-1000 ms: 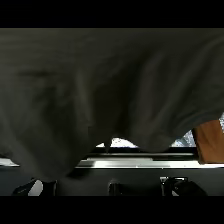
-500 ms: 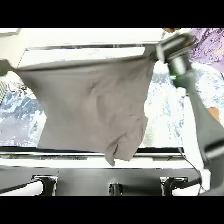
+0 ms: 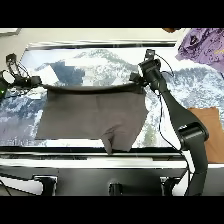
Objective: Fold the clothes and pants, and hang the long-sleeved shirts on hangers.
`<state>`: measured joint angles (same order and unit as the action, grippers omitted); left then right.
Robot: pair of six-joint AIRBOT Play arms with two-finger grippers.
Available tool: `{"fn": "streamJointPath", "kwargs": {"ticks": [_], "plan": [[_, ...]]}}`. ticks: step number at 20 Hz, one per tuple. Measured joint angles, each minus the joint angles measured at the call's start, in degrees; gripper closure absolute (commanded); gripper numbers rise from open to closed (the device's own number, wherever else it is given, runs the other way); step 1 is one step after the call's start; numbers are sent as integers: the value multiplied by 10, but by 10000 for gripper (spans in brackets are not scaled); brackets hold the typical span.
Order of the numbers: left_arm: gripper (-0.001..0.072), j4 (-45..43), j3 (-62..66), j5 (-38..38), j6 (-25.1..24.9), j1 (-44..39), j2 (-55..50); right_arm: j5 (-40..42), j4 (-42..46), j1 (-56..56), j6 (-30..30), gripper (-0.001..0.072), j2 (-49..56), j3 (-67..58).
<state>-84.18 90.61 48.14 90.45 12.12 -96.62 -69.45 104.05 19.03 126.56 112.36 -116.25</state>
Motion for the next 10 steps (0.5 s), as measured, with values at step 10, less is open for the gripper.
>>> {"fn": "streamJointPath", "kwargs": {"ticks": [10], "plan": [[176,8,-9,129,2,79,116,-114,-24,-43,-244,371,-122,27]]}}
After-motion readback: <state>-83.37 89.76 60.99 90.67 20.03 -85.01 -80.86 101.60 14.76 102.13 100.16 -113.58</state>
